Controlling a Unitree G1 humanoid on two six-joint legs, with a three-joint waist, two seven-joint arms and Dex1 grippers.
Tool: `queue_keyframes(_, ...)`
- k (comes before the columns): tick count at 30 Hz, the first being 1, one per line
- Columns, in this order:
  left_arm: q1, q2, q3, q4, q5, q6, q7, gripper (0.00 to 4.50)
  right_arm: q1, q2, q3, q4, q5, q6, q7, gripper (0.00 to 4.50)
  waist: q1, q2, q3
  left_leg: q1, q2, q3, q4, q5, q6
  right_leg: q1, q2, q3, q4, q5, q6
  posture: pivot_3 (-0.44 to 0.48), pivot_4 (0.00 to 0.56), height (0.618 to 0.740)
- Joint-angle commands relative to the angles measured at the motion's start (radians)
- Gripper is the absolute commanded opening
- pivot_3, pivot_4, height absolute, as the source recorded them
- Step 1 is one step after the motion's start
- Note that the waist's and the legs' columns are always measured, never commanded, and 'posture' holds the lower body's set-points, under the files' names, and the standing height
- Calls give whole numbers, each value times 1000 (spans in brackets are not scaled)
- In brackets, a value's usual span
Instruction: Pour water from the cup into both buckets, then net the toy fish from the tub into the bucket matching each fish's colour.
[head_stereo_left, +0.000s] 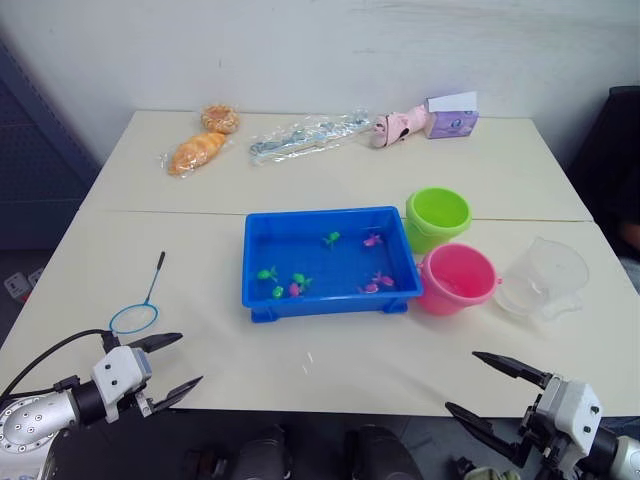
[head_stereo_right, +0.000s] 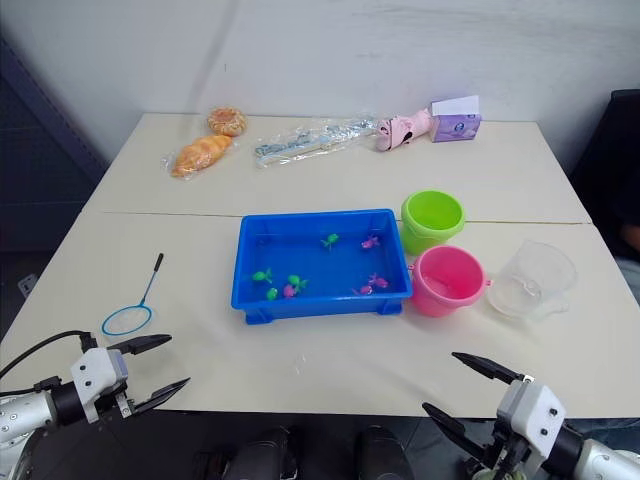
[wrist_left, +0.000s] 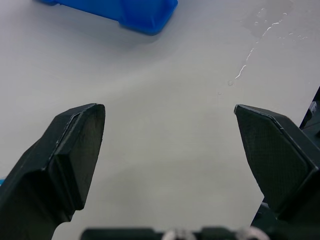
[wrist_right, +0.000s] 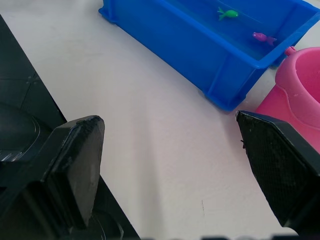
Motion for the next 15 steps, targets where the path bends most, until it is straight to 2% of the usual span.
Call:
queue_keyframes(1, -19, 36, -30, -87, -83, 80, -60, 4452, 30, 69, -18, -19, 41, 7, -62, 4500, 0, 0, 0, 0, 0, 0, 0, 0, 0, 0, 0, 0, 0, 0, 0, 0, 150, 740)
queue_keyframes(4, -101, 75, -114, -236, -241, 261, -171, 4452, 91, 217, -79, -42, 93, 13, -198, 4500, 25, 0, -1, -1, 0, -4, 0, 1, -3, 0, 0, -3, 4, -1, -1, 0, 150, 740)
queue_keyframes(6, -145, 72, -134, -270, -262, 307, -168, 4452, 103, 283, -106, -38, 96, 8, -260, 4500, 24, 6, -3, -1, 0, -3, 0, 0, -3, 0, -1, -1, 3, -1, -2, 0, 150, 740)
queue_keyframes(9, -243, 51, -182, -347, -302, 386, -152, 4452, 98, 410, -130, 6, 55, -4, -408, 4500, 14, 7, -4, 0, 0, -1, 0, 1, -3, 0, 0, 0, 2, -1, -2, 0, 150, 740)
queue_keyframes(12, -312, 34, -219, -391, -323, 445, -144, 4452, 49, 474, -148, 52, -18, 8, -538, 4500, -1, 8, -4, 1, 0, -1, -1, 1, -4, 0, 0, 0, 5, -1, -2, 0, 150, 740)
queue_keyframes(15, -385, 11, -252, -413, -331, 487, -136, 4452, -31, 499, -156, 98, -14, 59, -635, 4500, -8, 8, -4, 1, 0, 1, 0, 2, -4, -1, 1, 1, 6, -1, -2, 0, 150, 740)
